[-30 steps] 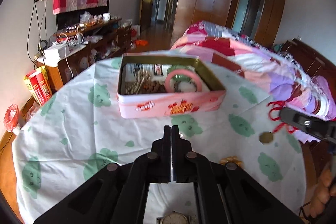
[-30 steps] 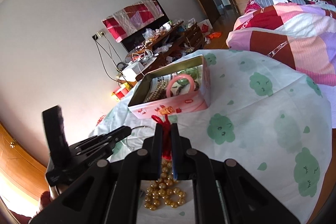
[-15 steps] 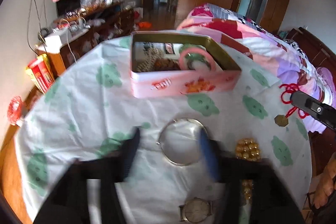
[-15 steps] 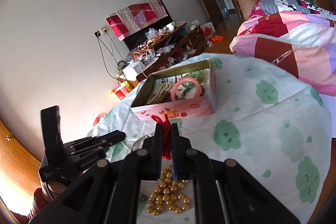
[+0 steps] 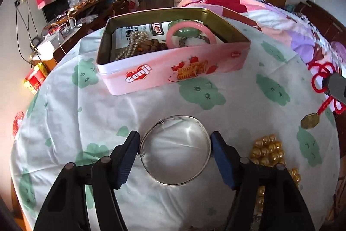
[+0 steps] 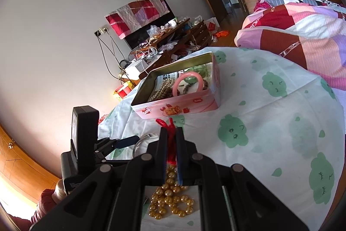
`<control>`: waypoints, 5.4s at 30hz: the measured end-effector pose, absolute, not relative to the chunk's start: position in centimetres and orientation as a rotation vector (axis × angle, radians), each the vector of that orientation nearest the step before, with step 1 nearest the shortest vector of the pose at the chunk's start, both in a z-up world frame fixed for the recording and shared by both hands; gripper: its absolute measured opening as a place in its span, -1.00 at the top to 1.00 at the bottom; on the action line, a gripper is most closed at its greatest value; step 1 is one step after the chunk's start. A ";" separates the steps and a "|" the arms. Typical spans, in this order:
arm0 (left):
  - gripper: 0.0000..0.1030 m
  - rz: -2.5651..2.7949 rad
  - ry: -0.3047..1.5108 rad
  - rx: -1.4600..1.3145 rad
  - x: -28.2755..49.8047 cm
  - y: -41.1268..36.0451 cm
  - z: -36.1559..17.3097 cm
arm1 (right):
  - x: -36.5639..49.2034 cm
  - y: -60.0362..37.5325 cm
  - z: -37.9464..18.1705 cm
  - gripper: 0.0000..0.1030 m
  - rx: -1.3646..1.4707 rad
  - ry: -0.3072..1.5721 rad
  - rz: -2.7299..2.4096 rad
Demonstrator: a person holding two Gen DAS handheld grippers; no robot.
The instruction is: Organize jewelry
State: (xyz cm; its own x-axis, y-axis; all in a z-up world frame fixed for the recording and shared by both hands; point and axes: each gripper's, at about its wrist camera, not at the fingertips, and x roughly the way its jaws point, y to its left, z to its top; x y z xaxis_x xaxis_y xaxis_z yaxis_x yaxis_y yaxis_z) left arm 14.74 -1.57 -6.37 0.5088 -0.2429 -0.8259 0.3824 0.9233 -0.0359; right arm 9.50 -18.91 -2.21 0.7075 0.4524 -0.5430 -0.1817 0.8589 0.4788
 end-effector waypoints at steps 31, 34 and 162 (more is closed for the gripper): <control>-0.30 -0.366 0.646 -0.074 19.7 1.0 0.1 | 17.3 -19.3 2.1 0.80 0.477 0.566 0.388; -0.30 -0.356 0.651 -0.062 21.5 0.5 -0.6 | 19.3 -19.5 1.0 0.80 0.504 0.584 0.379; -0.37 -0.295 0.973 -0.037 5.0 7.4 -4.5 | 5.6 -19.8 -3.8 -0.21 0.350 0.679 0.093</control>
